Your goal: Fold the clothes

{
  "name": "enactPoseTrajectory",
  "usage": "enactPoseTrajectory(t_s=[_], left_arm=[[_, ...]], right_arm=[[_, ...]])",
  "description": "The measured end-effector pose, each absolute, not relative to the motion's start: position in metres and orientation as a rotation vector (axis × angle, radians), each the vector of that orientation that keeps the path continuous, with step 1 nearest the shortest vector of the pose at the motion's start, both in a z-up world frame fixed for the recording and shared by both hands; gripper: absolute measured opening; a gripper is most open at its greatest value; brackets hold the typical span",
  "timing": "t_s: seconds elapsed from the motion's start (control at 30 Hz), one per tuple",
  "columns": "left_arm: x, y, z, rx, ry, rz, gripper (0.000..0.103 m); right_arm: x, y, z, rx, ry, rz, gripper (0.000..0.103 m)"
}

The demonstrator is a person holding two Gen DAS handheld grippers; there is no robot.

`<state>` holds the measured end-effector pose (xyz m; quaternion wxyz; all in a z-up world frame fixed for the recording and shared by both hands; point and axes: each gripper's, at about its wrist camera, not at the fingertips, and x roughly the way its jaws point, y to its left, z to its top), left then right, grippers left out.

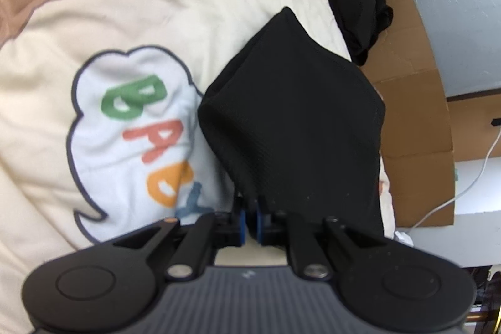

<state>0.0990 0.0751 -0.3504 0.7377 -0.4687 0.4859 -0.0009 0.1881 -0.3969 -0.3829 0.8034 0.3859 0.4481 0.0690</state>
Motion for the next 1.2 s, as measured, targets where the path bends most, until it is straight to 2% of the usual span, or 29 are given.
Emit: enactPoseTrajectory(t_s=[0.57,1.07,1.2], left_arm=[[0.106,0.03,-0.356,-1.021,1.141,-0.051,0.007],[0.127,0.047,-0.341,-0.864,1.201,-0.116,0.009],[0.134,0.065,-0.332,-0.782,1.209,-0.089,0.013]], right_arm=[[0.229,-0.412,-0.369,0.743,0.952,0.13,0.007],[0.248,-0.412,-0.362,0.654,0.961,0.133,0.007],[0.255,-0.413,-0.362,0.648,0.958,0.133,0.007]])
